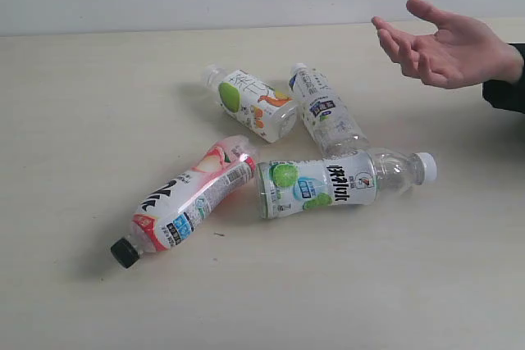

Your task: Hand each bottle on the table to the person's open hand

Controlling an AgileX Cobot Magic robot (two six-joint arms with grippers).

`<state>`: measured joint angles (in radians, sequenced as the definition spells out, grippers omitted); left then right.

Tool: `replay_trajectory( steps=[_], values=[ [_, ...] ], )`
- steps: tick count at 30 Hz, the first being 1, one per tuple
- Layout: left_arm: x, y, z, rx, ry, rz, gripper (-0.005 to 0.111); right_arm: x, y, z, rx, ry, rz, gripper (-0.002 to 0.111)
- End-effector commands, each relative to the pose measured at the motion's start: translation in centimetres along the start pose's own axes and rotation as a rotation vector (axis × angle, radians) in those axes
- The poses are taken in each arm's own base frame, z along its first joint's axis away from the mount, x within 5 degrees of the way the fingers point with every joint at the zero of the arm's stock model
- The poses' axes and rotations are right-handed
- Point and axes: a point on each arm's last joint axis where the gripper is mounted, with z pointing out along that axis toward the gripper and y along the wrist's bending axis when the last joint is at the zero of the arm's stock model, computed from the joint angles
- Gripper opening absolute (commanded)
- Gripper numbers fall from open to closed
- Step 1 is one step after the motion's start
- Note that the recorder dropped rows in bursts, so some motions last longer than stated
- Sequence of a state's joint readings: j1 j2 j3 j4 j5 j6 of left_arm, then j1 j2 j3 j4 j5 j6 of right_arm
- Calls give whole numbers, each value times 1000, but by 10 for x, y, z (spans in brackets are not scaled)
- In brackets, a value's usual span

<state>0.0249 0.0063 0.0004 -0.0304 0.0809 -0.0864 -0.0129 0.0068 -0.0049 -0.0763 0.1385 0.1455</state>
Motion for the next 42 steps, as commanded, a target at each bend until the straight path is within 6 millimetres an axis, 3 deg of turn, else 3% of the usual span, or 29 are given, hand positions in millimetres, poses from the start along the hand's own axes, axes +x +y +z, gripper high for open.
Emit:
replay_trajectory(
  steps=[1, 19, 24, 26, 27, 30, 37, 42],
  values=[
    [0, 0, -1, 5, -7, -1, 0, 1, 0, 0, 3, -7, -7, 0],
    [0, 0, -1, 5, -7, -1, 0, -5, 0, 0, -2, -71, -61, 0],
    [0, 0, -1, 5, -7, -1, 0, -15, 2, -2, -19, -180, -50, 0],
    [0, 0, -1, 5, -7, -1, 0, -16, 2, -2, -35, -194, 118, 0],
    [0, 0, -1, 5, -7, -1, 0, -16, 2, -2, -57, -188, 389, 0],
    [0, 0, -1, 5, -7, -1, 0, -19, 2, -3, -79, -216, 547, 0],
    [0, 0, -1, 5, -7, -1, 0, -25, 2, -4, -101, -286, 546, 0],
    [0, 0, -1, 5, -7, -1, 0, -23, 2, -4, -60, -267, 304, 0]
  ],
)
